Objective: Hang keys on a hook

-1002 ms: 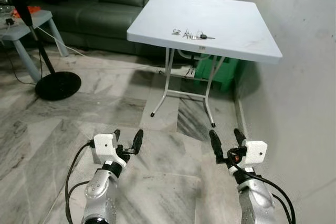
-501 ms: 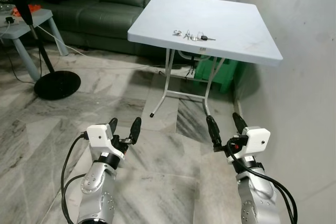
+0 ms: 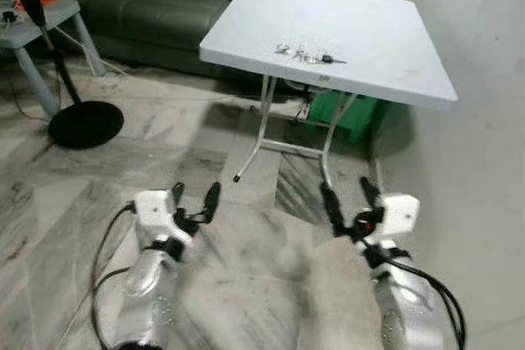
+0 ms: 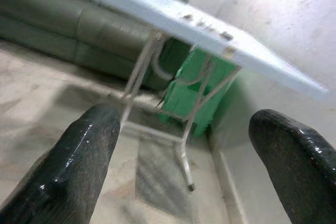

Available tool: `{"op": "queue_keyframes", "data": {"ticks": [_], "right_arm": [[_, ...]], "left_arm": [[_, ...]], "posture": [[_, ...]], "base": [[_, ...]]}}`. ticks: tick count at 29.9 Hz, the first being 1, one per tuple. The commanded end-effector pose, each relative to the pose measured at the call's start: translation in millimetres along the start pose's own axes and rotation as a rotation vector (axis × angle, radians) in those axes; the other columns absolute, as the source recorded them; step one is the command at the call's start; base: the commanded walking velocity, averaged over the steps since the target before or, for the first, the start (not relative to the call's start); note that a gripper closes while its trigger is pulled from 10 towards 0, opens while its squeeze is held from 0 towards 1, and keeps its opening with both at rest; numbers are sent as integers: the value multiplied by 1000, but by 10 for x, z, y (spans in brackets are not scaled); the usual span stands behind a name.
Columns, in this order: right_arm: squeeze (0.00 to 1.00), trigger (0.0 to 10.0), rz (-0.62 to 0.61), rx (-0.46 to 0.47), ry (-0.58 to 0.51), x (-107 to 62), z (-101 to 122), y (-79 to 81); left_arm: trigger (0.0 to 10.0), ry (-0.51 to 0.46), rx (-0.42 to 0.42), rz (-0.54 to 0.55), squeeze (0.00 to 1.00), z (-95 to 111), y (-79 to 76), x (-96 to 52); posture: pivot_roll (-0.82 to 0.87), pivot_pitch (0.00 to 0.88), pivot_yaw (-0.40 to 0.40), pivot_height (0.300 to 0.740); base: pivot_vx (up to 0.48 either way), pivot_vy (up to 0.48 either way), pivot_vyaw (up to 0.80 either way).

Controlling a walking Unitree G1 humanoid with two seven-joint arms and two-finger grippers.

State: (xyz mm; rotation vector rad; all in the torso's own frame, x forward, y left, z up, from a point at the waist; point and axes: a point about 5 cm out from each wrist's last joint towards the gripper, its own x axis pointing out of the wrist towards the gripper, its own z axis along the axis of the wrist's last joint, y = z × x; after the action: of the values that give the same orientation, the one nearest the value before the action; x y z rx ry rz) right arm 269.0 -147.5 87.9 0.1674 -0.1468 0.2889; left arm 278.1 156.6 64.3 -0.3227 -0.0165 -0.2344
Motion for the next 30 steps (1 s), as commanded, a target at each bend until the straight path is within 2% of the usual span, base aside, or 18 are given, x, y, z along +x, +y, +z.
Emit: {"op": "queue_keyframes", "data": {"ticks": [1, 30], "right_arm": [[0, 10000, -24, -13, -6, -11, 46, -74], [0, 10000, -1, -22, 11, -9, 31, -43]], "left_arm": [[10000, -6, -15, -26, 0, 9, -105, 46], [10000, 1, -20, -22, 0, 33, -122, 102]], "posture": [[46, 0, -86, 740], [46, 0, -83, 740]], "base": [[341, 0, 0], [364, 0, 0]]}}
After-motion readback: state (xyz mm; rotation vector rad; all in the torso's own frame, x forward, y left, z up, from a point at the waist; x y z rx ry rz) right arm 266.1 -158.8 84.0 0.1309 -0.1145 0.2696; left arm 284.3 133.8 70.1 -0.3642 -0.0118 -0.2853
